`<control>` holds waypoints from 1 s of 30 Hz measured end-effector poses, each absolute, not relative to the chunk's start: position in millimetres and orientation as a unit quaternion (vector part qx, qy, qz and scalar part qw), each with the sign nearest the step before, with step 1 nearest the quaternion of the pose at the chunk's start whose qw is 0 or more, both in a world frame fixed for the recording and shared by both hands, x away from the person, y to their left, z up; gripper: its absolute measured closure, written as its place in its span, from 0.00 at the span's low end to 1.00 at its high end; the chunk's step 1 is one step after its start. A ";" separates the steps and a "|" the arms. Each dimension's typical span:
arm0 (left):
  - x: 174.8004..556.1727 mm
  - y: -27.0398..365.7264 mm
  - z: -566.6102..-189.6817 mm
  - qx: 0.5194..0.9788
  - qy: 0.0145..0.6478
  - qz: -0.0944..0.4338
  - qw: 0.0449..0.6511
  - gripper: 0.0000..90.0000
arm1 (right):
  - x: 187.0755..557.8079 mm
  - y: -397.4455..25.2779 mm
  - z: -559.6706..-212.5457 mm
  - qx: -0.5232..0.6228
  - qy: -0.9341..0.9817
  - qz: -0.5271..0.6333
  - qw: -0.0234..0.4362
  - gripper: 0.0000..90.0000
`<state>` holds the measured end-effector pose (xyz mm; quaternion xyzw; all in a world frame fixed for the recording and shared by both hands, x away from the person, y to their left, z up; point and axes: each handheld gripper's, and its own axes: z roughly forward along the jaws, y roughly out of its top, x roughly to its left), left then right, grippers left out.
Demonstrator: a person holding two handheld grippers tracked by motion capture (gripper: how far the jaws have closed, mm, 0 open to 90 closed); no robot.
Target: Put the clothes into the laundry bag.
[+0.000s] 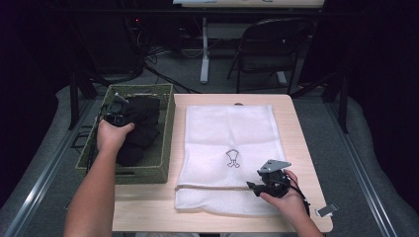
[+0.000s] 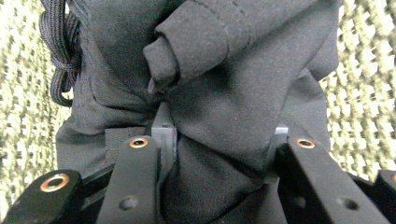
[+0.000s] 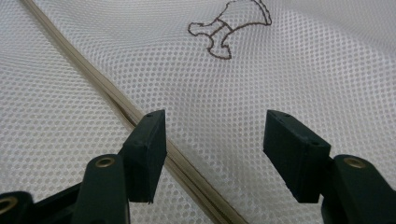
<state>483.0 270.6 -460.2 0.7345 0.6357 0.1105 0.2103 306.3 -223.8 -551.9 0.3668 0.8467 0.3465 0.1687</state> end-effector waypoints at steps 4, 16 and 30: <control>481.0 272.8 -451.8 0.729 0.639 0.110 0.219 0.68 | 304.4 -220.1 -553.5 0.361 0.850 0.346 0.163 0.44; 475.9 271.6 -437.1 0.736 0.630 0.114 0.221 0.68 | 303.7 -219.5 -550.7 0.347 0.854 0.349 0.168 0.51; 468.2 269.9 -427.6 0.735 0.629 0.112 0.227 0.68 | 304.9 -221.0 -545.5 0.351 0.853 0.352 0.158 0.70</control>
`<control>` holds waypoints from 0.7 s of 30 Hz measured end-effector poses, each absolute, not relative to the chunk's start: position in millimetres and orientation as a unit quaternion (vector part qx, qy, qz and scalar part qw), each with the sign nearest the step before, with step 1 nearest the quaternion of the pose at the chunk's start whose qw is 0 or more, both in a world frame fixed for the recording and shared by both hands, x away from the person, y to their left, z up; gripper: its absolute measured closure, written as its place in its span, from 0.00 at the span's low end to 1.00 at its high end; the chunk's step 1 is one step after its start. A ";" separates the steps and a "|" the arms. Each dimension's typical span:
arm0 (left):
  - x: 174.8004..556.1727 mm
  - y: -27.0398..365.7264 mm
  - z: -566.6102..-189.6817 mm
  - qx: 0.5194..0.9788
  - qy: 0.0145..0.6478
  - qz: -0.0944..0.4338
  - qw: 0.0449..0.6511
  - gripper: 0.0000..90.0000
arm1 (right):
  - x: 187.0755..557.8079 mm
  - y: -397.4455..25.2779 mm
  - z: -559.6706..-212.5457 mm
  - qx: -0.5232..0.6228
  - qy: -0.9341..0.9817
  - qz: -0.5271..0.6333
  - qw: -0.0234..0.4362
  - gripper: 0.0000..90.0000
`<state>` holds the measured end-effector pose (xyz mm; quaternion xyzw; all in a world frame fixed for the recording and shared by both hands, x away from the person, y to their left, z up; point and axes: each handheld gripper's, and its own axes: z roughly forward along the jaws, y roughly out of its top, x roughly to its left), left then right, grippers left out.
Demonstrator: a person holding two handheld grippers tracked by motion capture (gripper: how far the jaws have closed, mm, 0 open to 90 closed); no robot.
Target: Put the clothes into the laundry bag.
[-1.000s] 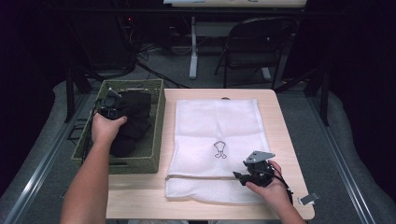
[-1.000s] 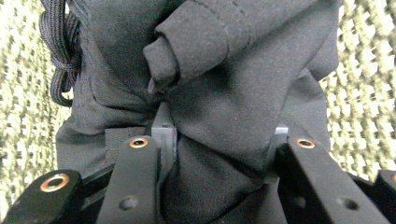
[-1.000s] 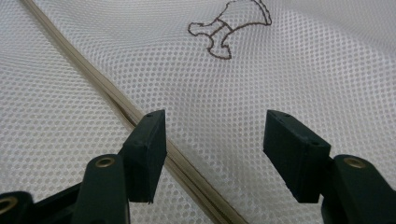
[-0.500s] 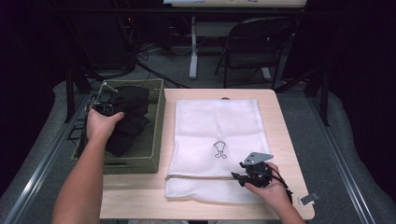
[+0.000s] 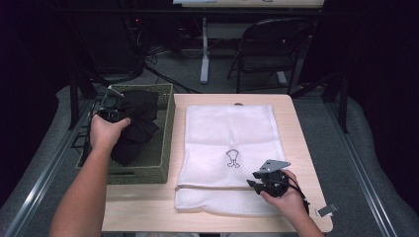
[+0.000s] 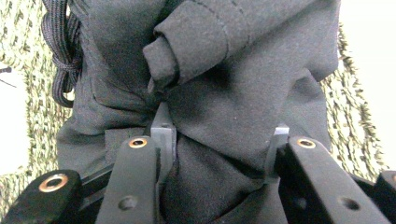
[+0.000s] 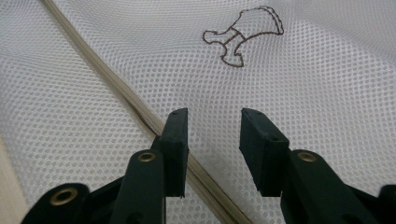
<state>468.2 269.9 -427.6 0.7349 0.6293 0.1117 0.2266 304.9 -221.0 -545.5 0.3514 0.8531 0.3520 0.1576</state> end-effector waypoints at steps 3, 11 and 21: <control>465.9 269.5 -425.9 0.735 0.628 0.115 0.230 0.68 | 304.8 -219.1 -544.0 0.346 0.855 0.354 0.156 0.73; 459.4 269.0 -418.2 0.739 0.622 0.114 0.233 0.68 | 307.6 -206.9 -546.1 0.321 0.868 0.349 0.149 0.77; 454.6 265.9 -405.0 0.745 0.614 0.114 0.233 0.68 | 320.4 -190.3 -545.5 0.299 0.880 0.348 0.122 0.79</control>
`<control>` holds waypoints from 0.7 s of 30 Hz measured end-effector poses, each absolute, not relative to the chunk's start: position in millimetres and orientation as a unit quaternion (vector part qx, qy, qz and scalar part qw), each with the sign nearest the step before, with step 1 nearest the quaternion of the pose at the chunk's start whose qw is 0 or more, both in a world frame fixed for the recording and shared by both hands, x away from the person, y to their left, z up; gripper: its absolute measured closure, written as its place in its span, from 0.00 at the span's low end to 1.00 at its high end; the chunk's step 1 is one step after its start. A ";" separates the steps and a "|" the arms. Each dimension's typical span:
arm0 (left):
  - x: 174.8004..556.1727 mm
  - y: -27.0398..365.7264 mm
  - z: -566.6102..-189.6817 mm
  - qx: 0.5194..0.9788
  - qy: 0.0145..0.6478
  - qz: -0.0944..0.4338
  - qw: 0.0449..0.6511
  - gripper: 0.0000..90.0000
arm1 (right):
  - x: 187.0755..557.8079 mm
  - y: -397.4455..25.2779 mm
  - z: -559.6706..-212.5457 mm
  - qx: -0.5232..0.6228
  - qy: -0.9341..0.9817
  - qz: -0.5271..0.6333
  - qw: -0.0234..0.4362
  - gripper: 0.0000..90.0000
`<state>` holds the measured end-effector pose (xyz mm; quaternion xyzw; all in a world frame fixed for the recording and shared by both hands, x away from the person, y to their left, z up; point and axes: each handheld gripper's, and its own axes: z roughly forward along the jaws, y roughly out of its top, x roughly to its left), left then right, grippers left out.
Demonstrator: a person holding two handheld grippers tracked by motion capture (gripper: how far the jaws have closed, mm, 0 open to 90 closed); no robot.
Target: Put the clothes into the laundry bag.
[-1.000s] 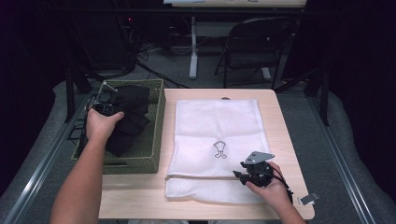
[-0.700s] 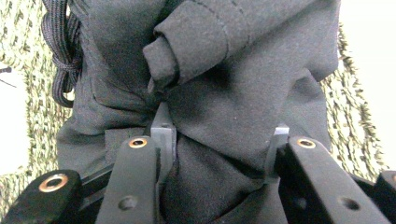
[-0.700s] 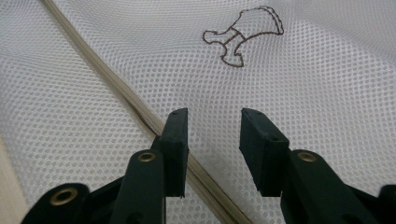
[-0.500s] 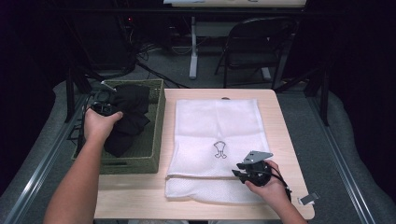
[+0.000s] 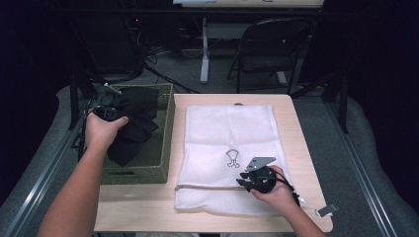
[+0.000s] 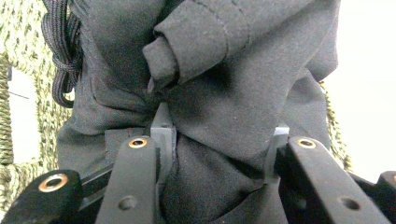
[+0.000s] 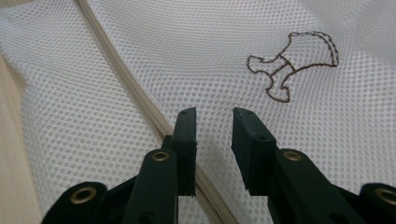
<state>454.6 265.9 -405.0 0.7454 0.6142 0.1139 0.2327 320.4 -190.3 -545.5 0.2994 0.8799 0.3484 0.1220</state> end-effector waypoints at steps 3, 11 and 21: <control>453.0 265.6 -403.0 0.745 0.613 0.109 0.238 0.68 | 324.7 -187.0 -545.8 0.294 0.881 0.353 0.108 0.80; 447.5 263.4 -393.6 0.755 0.602 0.105 0.237 0.68 | 327.5 -181.6 -548.7 0.274 0.892 0.351 0.084 0.81; 433.7 250.7 -380.9 0.774 0.575 0.100 0.246 0.68 | 319.1 -175.9 -555.5 0.256 0.904 0.331 0.089 0.79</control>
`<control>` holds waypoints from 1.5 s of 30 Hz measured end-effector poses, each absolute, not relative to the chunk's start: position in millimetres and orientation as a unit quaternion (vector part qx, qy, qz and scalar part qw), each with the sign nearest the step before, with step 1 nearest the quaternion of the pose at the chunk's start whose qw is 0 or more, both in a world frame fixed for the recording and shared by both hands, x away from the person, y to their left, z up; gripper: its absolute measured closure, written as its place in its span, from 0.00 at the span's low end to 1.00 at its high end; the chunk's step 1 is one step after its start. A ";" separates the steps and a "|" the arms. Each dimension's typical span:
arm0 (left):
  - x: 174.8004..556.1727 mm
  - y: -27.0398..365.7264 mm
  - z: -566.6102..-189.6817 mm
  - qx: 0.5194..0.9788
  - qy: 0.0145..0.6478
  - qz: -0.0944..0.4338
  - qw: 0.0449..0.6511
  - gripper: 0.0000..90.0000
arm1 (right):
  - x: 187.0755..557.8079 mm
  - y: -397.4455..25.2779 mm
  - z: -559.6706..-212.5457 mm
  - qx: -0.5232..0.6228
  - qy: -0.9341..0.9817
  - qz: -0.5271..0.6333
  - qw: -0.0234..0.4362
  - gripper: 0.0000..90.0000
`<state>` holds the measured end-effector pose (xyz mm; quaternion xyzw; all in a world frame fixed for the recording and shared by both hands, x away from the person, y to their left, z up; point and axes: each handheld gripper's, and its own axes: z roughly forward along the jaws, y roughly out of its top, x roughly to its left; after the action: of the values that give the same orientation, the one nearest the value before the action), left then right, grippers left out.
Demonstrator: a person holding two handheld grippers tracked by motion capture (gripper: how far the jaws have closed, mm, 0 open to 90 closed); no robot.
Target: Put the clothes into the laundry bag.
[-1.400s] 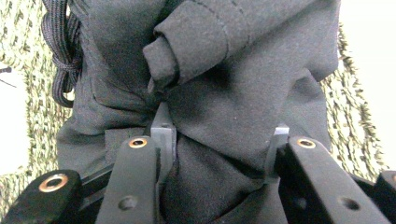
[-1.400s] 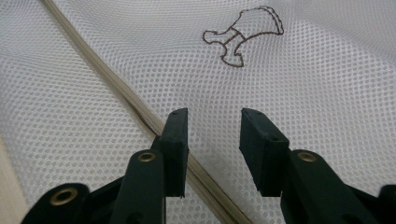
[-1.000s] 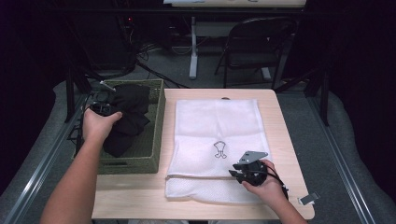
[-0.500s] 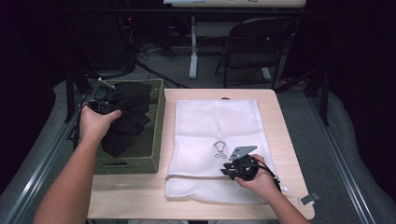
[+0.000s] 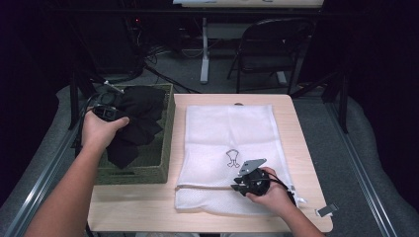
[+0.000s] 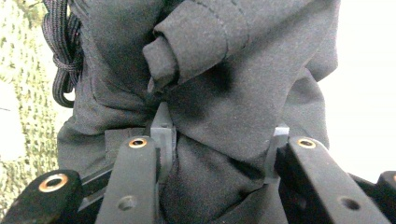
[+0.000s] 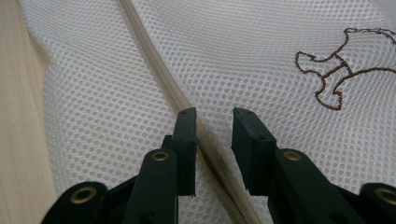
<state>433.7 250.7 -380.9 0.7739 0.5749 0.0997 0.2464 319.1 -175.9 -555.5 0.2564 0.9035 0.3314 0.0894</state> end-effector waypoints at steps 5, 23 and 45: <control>429.1 246.2 -378.1 0.782 0.564 0.094 0.247 0.68 | 321.6 -175.4 -557.5 0.257 0.905 0.327 0.091 0.83; 423.3 240.5 -375.7 0.792 0.549 0.089 0.252 0.68 | 324.4 -175.0 -563.4 0.255 0.910 0.320 0.069 0.92; 419.5 234.5 -374.3 0.797 0.541 0.085 0.255 0.68 | 327.8 -170.6 -562.8 0.232 0.924 0.294 0.073 0.99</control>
<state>419.5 234.5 -374.3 0.7970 0.5410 0.0845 0.2547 327.8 -170.6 -562.8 0.2318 0.9244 0.2939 0.0729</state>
